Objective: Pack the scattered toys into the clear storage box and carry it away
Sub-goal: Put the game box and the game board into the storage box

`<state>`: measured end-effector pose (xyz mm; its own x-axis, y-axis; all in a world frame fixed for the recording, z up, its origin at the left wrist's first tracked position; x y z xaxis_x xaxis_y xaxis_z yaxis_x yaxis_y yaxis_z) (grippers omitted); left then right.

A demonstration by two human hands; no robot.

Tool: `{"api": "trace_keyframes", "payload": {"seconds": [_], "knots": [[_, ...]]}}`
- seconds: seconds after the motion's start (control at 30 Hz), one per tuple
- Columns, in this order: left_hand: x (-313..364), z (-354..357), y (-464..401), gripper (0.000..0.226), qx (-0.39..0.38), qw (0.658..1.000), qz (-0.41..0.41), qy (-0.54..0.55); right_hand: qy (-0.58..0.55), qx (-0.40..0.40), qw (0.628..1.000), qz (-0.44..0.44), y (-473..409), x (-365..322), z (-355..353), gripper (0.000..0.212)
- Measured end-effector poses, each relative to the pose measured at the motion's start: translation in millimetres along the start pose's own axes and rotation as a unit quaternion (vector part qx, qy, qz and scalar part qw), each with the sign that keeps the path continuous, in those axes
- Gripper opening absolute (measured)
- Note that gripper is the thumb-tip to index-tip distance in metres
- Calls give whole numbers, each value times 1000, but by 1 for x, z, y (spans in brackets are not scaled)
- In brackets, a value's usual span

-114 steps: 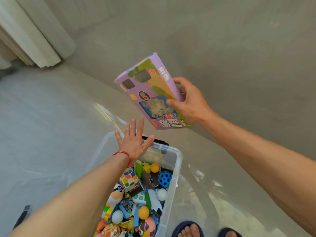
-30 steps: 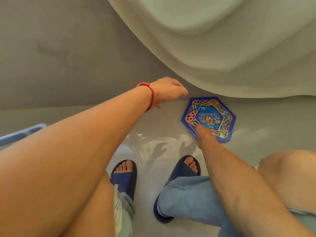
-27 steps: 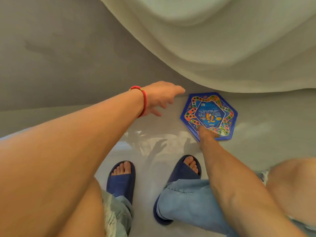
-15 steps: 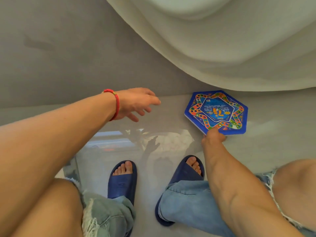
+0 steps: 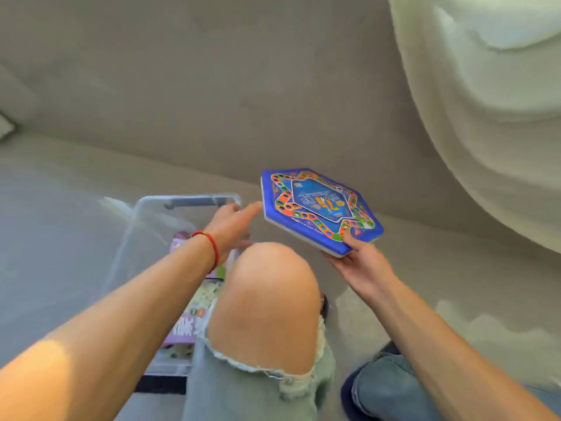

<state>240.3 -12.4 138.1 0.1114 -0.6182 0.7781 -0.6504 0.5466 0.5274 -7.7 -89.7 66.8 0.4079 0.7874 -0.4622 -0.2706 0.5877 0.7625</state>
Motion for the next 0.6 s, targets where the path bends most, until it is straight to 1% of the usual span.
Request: {"api": "trace_keyframes", "payload": {"seconds": [0.03, 0.1, 0.17, 0.2, 0.23, 0.27, 0.3, 0.33, 0.37, 0.4, 0.43, 0.47, 0.5, 0.53, 0.6], "knots": [[-14, -21, 1, 58, -5, 996, -18, 83, 44, -43, 998, 5, 7, 8, 30, 33], [-23, -64, 5, 48, -5, 975, -4, 224, 161, -130, 978, 26, 25, 28, 92, 36], [-29, -114, 9, 36, 32, 938, 31, 343, 296, -207, 932, 32, 41, 49, 147, 32], [-37, -139, 12, 32, 55, 918, 40, 391, 374, -228, 899, 28, 46, 60, 168, 31], [-51, -162, 15, 32, 81, 902, 44, 423, 468, -236, 852, 8, 49, 68, 186, 33], [-67, -182, 18, 34, 102, 888, 49, 445, 569, -239, 786, -30, 50, 73, 203, 37], [-85, -202, 23, 36, 132, 882, 58, 449, 658, -239, 710, -76, 50, 75, 219, 38], [-104, -219, 29, 38, 170, 881, 69, 437, 718, -239, 643, -119, 51, 75, 233, 36], [-123, -233, 35, 41, 211, 881, 75, 417, 747, -243, 600, -154, 54, 75, 248, 31], [-142, -239, 39, 42, 240, 881, 69, 403, 754, -252, 580, -178, 56, 74, 262, 27], [-159, -238, 43, 42, 256, 881, 50, 394, 751, -263, 574, -192, 60, 74, 273, 24], [-178, -231, 44, 40, 256, 883, 28, 392, 750, -271, 568, -204, 65, 75, 281, 23], [-197, -220, 42, 38, 247, 885, -4, 394, 755, -276, 554, -216, 69, 77, 287, 23], [-210, -205, 40, 36, 224, 889, -32, 398, 768, -278, 530, -228, 71, 80, 290, 22], [-234, -185, 33, 35, 203, 897, -82, 385, 803, -278, 464, -248, 72, 88, 290, 22]]}}
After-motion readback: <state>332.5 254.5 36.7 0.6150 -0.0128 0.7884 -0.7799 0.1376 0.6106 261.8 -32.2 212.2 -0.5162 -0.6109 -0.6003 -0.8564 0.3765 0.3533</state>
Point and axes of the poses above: each hand's wrist, its own y-axis away from the middle knuckle, its own z-axis out of the palm, x = y × z, the point moved 10 cm from there along -y, towards the middle knuckle, and after that the axes turned 8 degrees about x, right-handed, at the moved point
